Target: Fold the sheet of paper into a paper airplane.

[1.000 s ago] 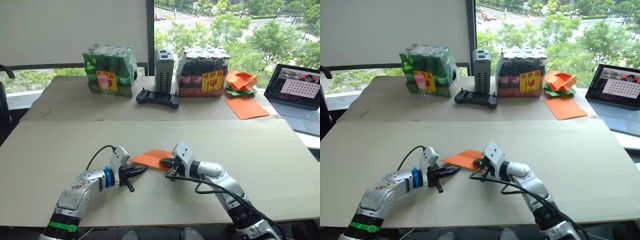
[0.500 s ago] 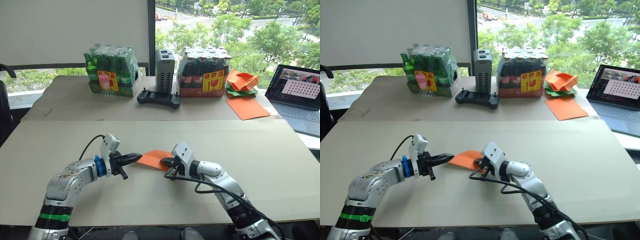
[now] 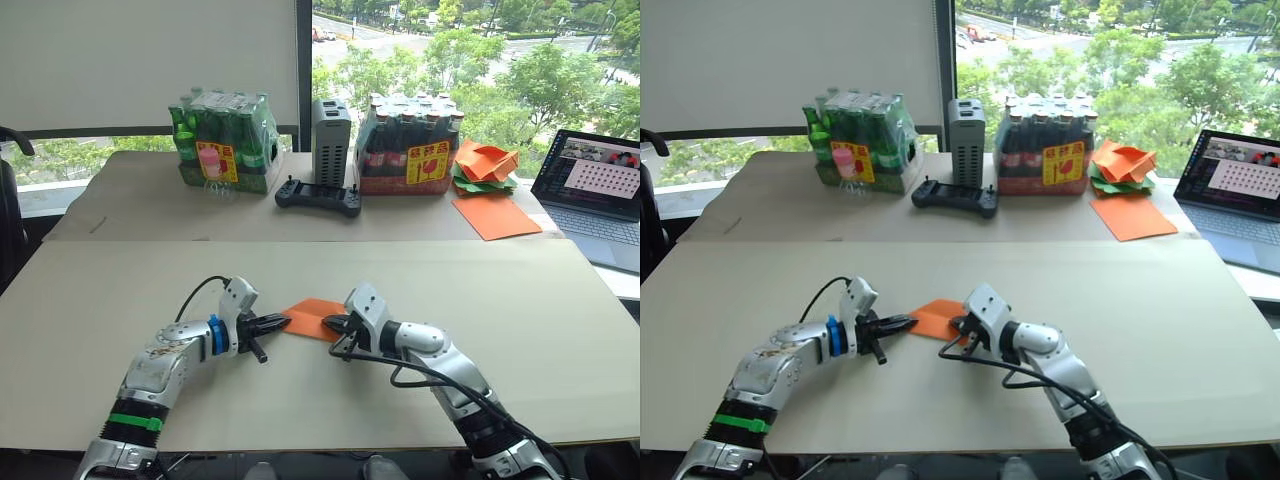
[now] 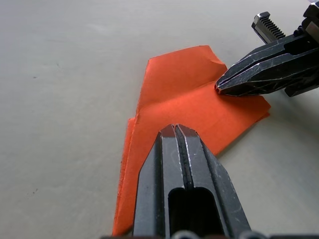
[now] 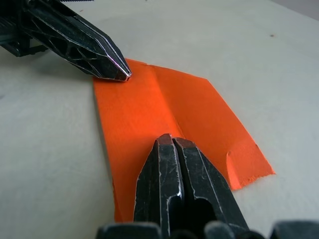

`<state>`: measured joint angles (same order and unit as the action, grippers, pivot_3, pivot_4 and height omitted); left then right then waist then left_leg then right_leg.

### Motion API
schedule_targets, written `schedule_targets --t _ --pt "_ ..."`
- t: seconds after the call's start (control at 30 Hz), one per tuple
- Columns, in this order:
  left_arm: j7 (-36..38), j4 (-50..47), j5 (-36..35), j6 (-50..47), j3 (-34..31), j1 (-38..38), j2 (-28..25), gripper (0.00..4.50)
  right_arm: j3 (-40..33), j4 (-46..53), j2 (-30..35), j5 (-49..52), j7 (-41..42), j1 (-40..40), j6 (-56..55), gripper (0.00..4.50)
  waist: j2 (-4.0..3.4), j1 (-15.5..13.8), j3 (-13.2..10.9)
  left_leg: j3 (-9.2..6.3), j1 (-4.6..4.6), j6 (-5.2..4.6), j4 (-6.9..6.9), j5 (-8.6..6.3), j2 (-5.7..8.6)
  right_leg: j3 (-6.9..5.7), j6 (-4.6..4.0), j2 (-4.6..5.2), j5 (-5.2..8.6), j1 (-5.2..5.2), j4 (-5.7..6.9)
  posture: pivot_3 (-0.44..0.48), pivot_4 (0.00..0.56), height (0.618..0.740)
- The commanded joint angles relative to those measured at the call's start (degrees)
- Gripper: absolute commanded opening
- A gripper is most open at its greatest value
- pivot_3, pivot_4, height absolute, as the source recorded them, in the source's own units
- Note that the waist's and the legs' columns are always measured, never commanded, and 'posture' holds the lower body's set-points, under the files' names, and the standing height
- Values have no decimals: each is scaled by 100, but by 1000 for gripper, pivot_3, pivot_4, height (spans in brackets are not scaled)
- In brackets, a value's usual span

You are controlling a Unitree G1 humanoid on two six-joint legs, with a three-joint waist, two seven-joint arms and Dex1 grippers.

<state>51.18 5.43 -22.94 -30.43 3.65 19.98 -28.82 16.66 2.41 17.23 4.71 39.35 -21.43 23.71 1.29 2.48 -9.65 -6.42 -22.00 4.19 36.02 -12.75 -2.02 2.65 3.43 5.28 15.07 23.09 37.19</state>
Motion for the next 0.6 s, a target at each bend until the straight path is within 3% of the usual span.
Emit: schedule_targets --t 0.03,0.13,0.3,0.6 --pt "48 141 119 48 69 9 5 0 -410 348 -155 414 -73 0 125 24 0 2 0 0 0 0 0 0 0 0 0 0 0 0 0 0 150 740" --pt "68 166 138 61 62 -29 -7 0 -916 350 -346 795 -288 -80 201 24 0 2 0 0 1 0 0 0 0 0 0 0 0 0 2 0 150 740" --pt "89 142 130 28 43 -56 -8 0 -1271 171 -413 985 -540 -223 372 1542 -1 4 1 0 3 0 0 0 -1 0 0 0 0 -1 3 0 150 740" --pt "87 79 96 -15 4 -92 4 0 -1224 -171 -454 1057 -587 -179 691 1542 -2 10 1 0 2 0 0 0 0 0 0 0 0 -1 3 0 150 740"
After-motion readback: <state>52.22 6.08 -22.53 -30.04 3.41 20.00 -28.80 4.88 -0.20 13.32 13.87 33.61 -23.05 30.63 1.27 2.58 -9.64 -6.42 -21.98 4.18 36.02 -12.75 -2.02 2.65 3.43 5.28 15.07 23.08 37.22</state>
